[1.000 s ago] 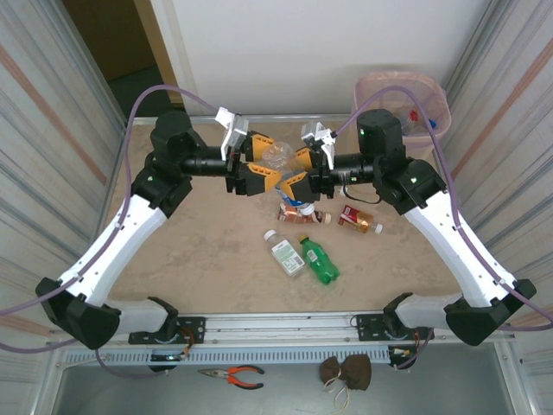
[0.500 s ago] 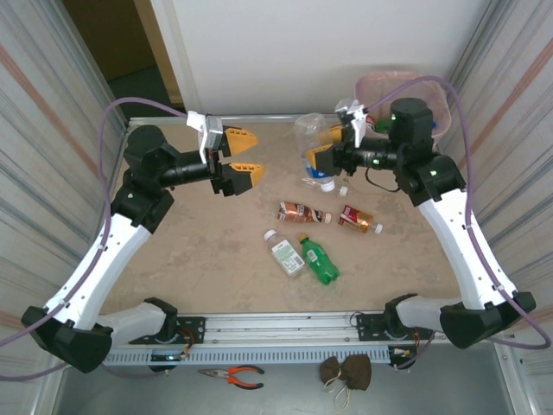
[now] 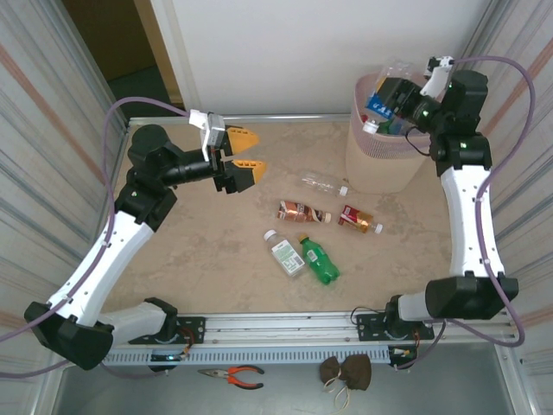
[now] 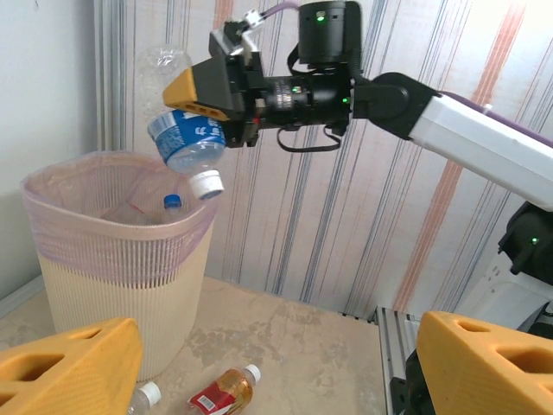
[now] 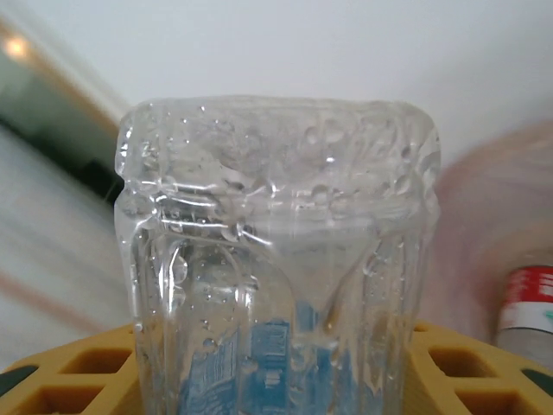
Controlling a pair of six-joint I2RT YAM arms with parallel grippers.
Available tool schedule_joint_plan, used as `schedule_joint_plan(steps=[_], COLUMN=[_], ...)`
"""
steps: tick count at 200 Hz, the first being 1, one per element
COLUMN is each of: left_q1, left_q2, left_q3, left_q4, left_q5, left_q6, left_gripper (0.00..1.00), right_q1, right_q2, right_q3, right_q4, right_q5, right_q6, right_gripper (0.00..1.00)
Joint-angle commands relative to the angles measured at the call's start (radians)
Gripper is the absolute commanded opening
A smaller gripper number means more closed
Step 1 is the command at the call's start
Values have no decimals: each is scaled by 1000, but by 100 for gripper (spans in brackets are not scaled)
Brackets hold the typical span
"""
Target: Put the plastic bottles in the bin
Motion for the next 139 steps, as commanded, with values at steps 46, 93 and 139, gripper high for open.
schedule_joint_plan(steps=[46, 93, 139], left_q1=[7, 7, 11], left_q2=[-13, -16, -22], left_q3=[-43, -68, -90], left_q4=[60, 78, 80], left_q5=[-12, -11, -15], left_q6=[-32, -45, -42], left_gripper=[83, 83, 83], right_q1=[-35, 9, 61], right_q2=[185, 364, 511], right_q3=[76, 204, 347], right_q4=[1, -126, -243], right_q5=[440, 593, 710], right_q6=[592, 827, 945], right_gripper=[43, 46, 51])
